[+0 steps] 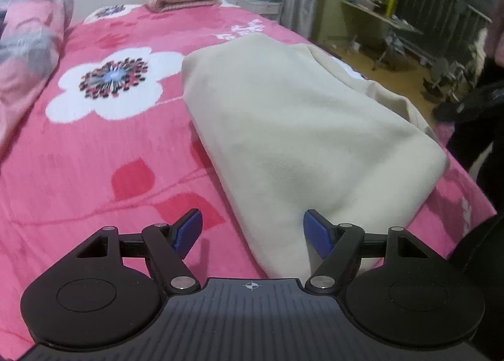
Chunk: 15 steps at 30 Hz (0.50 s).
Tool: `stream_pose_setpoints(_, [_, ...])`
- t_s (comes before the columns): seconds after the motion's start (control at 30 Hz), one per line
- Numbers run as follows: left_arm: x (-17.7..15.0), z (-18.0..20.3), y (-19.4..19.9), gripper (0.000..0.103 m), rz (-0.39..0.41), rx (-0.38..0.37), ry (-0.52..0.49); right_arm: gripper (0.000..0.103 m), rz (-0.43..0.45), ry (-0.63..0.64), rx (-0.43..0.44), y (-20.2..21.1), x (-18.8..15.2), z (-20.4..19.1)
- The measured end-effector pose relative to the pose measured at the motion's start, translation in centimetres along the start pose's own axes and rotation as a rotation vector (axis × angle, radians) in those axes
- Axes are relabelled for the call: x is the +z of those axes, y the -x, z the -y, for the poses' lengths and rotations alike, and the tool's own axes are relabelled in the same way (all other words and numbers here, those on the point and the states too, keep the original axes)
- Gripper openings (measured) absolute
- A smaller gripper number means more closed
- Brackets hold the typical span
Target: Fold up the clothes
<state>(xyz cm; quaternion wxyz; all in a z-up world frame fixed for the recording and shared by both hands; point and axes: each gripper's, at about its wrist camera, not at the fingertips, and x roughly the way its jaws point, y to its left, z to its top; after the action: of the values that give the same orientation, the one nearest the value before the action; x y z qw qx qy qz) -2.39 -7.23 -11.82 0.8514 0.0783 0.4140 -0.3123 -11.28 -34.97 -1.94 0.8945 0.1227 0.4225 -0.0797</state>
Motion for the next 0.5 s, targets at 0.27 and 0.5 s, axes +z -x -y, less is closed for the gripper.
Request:
stream_pose_setpoints(0.27, [-0.8, -0.8, -0.6, 0.073, -0.004, -0.032, 0.101, 0.027, 0.073, 0.334, 0.167, -4.5, 5.2, -11.7])
stream_pose_setpoints(0.5, [-1.4, -2.0, -1.3, 0.074, 0.007, -0.072, 0.175, 0.025, -0.058, 0.245, 0.106, -15.4, 5.0, -10.1])
